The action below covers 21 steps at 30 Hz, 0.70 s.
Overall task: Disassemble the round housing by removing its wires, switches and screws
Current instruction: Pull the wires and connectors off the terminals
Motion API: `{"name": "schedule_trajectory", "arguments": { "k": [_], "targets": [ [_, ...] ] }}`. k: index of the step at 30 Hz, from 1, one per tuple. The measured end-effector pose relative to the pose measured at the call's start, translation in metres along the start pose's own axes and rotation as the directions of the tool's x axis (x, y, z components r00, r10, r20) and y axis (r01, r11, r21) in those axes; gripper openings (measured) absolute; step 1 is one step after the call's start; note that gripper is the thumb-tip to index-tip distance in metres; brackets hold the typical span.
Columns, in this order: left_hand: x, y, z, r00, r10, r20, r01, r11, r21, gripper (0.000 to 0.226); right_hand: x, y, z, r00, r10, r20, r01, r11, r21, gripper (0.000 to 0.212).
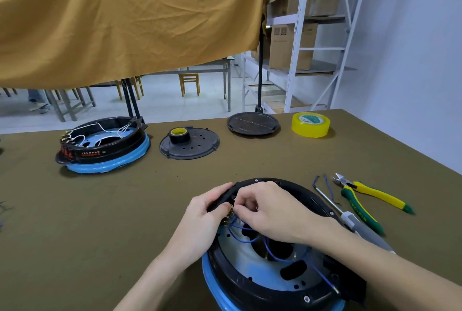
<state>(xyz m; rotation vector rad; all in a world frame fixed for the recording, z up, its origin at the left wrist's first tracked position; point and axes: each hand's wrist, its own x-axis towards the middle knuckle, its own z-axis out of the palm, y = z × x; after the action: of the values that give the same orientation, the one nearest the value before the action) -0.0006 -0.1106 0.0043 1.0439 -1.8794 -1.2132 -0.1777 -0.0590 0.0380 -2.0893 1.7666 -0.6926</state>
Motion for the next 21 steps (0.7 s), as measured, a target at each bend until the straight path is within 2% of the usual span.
{"name": "schedule_trajectory", "arguments": {
  "k": [4, 10, 15, 21],
  "targets": [
    [0.000, -0.003, 0.000, 1.000, -0.005, 0.005, 0.005, 1.000, -0.012, 0.046, 0.006, -0.008, -0.001, 0.991, 0.135, -0.006, -0.135, 0.990, 0.042, 0.021],
    [0.000, -0.005, 0.000, 1.000, 0.023, 0.008, -0.023, 1.000, 0.017, 0.046, 0.001, -0.011, 0.007, 0.989, 0.092, -0.113, -0.095, 0.995, -0.022, 0.020],
    [0.000, -0.007, -0.004, 0.998, 0.014, 0.061, -0.015, 1.000, 0.009, 0.048, 0.003, -0.011, 0.009, 0.986, 0.106, -0.125, -0.112, 0.993, -0.044, 0.019],
    [0.000, -0.008, -0.002, 0.998, 0.018, 0.063, -0.020, 1.000, 0.019, 0.049, 0.001, -0.008, 0.010, 0.989, 0.080, -0.127, -0.085, 0.996, -0.033, 0.019]
  ]
}}
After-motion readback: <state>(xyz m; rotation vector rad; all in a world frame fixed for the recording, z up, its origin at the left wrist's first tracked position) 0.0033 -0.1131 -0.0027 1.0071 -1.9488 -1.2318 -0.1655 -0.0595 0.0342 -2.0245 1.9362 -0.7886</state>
